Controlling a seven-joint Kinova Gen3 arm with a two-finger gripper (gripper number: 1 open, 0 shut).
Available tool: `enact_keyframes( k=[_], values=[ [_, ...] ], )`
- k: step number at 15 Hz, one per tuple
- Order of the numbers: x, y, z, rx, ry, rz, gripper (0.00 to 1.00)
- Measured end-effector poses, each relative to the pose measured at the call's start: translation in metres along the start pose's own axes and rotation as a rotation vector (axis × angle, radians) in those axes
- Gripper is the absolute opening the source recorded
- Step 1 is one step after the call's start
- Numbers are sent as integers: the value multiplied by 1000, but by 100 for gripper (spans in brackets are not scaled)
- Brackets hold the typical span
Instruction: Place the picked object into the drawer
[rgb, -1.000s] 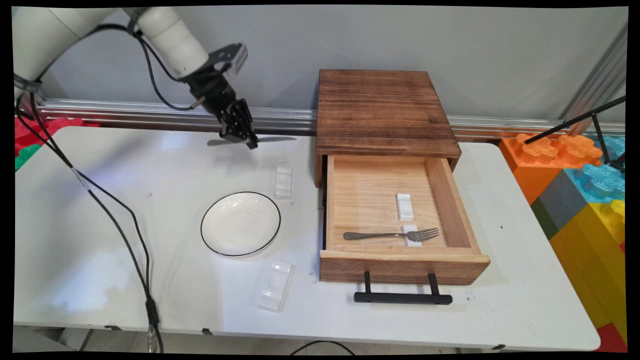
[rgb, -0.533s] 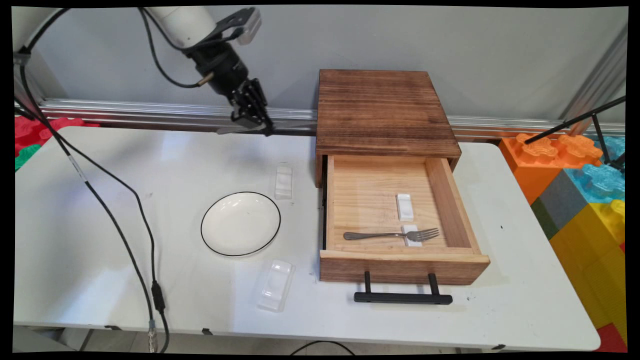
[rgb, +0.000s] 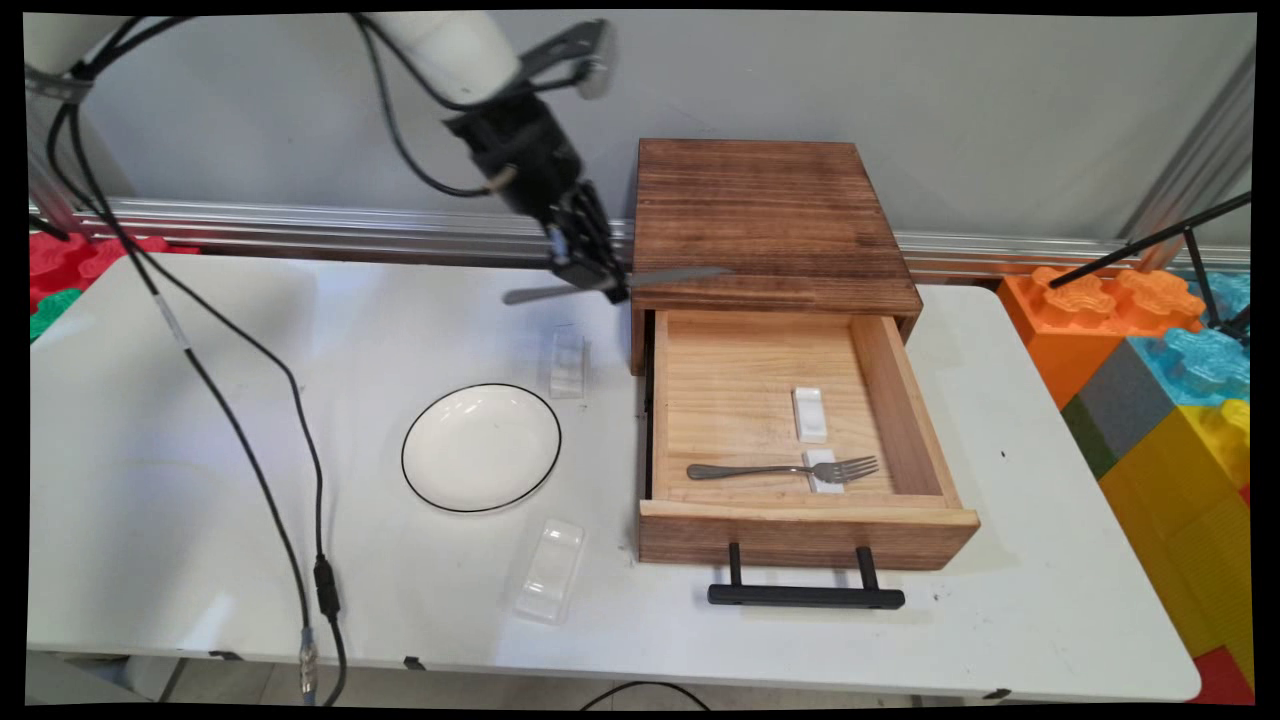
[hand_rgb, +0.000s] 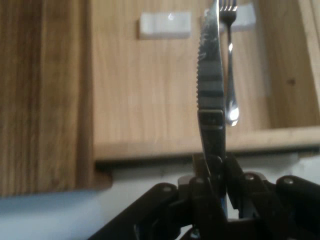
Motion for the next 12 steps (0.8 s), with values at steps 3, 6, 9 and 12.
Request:
enact_keyframes(
  k=[3,6,9,12],
  values=[
    [25,8,19,0,12,-3,0],
    [51,13,40,11,20,7,0],
    [78,16,65,26,26,18,0],
    [93,17,87,37,27,27,0]
  ],
)
